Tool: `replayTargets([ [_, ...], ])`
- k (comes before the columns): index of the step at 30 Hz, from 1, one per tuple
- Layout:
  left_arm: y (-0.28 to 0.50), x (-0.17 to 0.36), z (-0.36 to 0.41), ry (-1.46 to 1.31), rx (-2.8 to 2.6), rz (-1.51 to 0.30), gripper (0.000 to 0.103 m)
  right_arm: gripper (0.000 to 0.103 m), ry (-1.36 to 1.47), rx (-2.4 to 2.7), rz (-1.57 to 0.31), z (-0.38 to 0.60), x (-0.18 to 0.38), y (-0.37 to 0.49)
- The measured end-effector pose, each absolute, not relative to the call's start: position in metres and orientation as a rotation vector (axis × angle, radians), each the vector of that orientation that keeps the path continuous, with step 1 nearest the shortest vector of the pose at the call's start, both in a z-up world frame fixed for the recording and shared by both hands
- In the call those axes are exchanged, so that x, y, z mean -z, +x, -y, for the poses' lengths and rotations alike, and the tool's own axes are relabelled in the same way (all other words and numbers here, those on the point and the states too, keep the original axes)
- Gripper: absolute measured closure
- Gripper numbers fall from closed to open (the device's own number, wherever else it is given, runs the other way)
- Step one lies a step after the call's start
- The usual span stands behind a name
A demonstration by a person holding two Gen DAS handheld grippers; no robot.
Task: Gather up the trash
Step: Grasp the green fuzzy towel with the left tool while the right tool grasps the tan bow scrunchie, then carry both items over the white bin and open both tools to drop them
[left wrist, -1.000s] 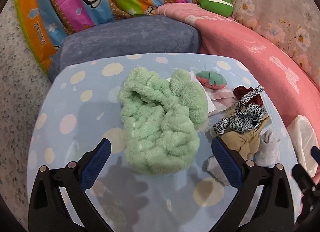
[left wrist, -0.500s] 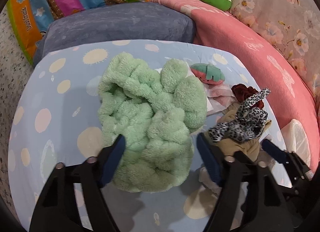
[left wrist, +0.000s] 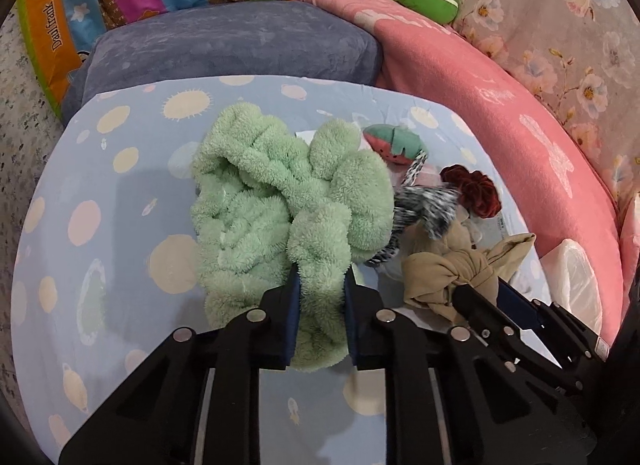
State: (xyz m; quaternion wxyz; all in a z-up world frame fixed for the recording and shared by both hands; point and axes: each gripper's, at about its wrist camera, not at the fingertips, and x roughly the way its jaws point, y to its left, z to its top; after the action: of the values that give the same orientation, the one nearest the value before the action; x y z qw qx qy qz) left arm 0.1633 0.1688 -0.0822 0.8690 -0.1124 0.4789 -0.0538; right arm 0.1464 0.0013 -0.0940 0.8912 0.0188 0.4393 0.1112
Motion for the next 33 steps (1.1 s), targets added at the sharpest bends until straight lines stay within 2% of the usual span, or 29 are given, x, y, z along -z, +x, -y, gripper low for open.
replayTargets([
  [16, 0.128, -0.020, -0.118, -0.213, 0.222, -0.825, 0.086, 0.072, 0.102, -0.160, -0.707, 0.061, -0.013, 0.102],
  [26, 0.122, -0.081, -0.025, -0.164, 0.416, -0.738, 0.086, 0.072, 0.164, 0.025, -0.624, 0.151, -0.043, 0.075],
  [33, 0.117, -0.097, 0.062, -0.116, 0.565, -0.736, 0.086, 0.072, 0.204, 0.189, -0.617, 0.224, -0.038, 0.053],
])
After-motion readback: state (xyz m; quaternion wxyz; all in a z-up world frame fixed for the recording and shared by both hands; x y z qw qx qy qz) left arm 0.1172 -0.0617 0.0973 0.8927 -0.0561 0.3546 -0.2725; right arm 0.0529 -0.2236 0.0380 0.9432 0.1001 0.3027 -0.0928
